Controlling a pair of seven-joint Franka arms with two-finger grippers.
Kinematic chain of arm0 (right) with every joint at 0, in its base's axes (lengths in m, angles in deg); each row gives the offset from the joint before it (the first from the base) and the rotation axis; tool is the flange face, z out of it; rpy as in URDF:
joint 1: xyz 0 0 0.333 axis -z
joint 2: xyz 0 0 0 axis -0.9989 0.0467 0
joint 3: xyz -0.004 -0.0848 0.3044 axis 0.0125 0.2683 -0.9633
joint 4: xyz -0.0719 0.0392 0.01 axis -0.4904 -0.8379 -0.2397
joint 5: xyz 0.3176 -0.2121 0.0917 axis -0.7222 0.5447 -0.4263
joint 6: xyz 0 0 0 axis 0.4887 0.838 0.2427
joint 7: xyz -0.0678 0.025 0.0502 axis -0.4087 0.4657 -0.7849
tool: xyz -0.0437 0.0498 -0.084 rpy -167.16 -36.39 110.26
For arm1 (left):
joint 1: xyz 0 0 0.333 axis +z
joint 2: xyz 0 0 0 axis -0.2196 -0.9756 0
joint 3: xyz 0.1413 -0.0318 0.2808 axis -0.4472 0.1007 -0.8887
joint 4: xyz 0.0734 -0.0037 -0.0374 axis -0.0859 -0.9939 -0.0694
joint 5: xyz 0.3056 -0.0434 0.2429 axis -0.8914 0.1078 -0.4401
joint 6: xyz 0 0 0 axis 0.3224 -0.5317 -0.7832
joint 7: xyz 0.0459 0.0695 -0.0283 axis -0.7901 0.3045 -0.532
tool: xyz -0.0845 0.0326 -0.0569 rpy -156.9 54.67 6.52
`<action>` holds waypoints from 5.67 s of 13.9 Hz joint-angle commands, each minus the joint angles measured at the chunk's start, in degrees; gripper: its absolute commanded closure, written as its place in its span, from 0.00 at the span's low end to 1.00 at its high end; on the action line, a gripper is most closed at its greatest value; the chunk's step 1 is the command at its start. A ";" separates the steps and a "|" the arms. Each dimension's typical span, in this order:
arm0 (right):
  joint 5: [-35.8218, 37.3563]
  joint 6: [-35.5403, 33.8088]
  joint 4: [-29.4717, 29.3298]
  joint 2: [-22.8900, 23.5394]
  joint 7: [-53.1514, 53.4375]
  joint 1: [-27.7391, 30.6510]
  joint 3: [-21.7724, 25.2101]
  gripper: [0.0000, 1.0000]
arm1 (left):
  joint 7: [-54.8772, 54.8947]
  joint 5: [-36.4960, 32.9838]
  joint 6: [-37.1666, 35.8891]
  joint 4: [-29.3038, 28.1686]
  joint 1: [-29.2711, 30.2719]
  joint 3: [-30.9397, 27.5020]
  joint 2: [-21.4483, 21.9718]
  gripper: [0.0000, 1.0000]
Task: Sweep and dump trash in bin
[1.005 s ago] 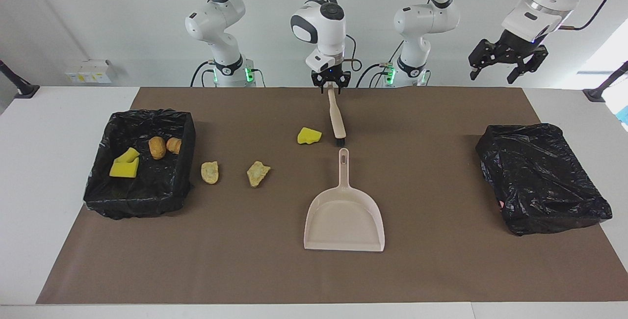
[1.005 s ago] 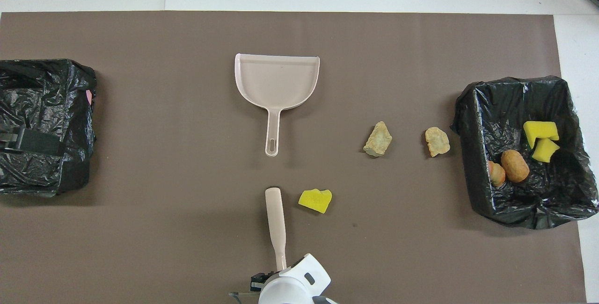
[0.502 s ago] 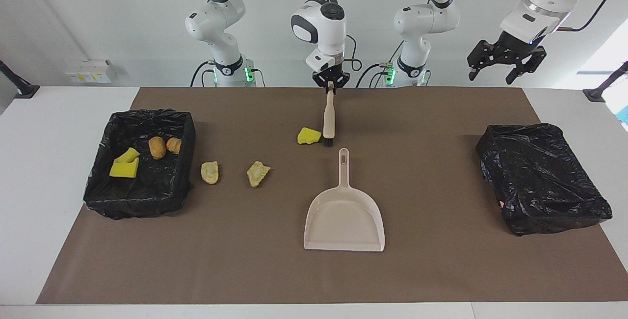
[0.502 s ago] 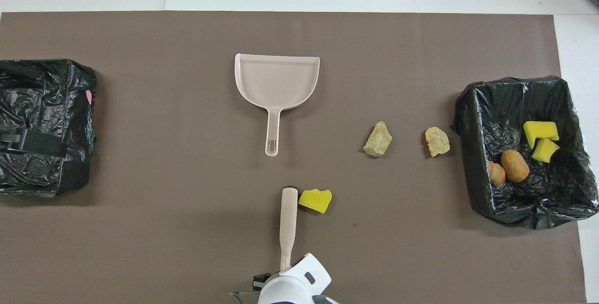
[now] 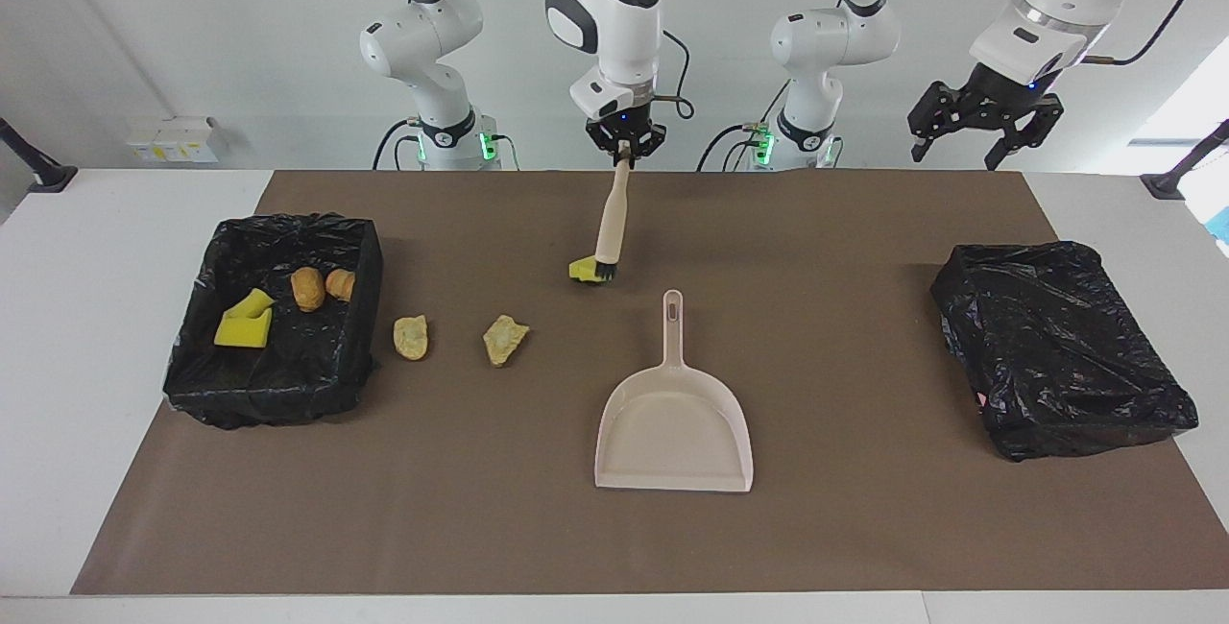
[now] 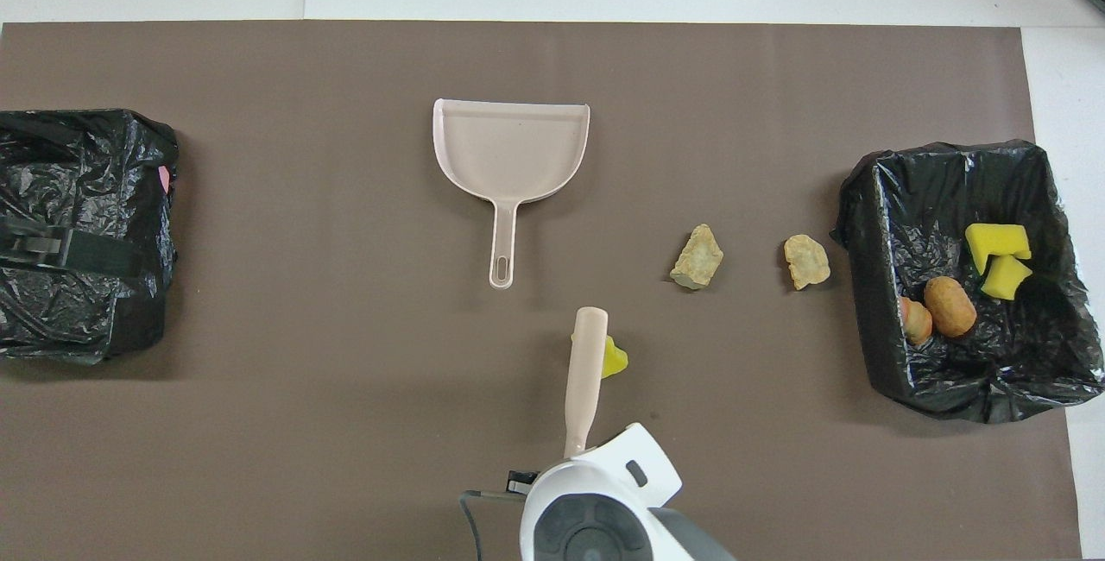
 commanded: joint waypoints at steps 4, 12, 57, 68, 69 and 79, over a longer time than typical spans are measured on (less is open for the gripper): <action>7.80 -7.19 -1.55 0.98 -5.53 11.65 -0.32 1.00 | -15.72 -0.35 14.72 -5.79 -12.95 -0.29 -5.13 0.00; 24.32 -5.82 2.66 1.51 -29.96 31.34 -0.59 1.00 | -30.78 0.01 33.69 -4.74 -24.21 -0.38 -20.77 0.00; 3.86 12.01 14.17 -0.78 -41.43 23.65 -0.85 1.00 | 51.28 -7.38 11.99 -18.14 -12.01 -2.23 -3.51 1.00; 2.72 20.81 13.66 7.65 -26.66 13.18 -0.94 1.00 | 47.99 -7.38 27.65 -36.20 -18.86 -2.05 -0.40 1.00; 2.71 22.13 12.35 9.49 -25.08 12.30 -0.94 1.00 | 46.32 -7.38 27.92 -36.20 -19.56 -2.05 -0.58 1.00; -9.31 16.53 -3.48 16.54 -25.41 2.71 -1.38 1.00 | 42.52 -7.38 29.33 -36.03 -21.24 -1.96 -1.73 1.00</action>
